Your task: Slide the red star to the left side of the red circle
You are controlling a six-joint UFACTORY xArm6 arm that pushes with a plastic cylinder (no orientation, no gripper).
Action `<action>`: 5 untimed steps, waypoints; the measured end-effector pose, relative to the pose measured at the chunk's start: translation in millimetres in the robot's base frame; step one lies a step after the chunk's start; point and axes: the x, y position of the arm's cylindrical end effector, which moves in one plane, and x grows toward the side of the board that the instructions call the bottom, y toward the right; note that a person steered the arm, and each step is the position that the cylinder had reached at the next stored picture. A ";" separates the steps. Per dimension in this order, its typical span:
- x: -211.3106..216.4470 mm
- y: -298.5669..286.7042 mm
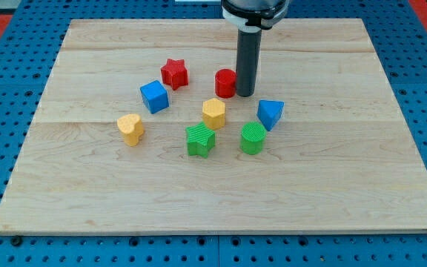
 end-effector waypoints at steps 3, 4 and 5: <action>-99.5 -161.7; -64.5 -191.3; -22.4 -118.4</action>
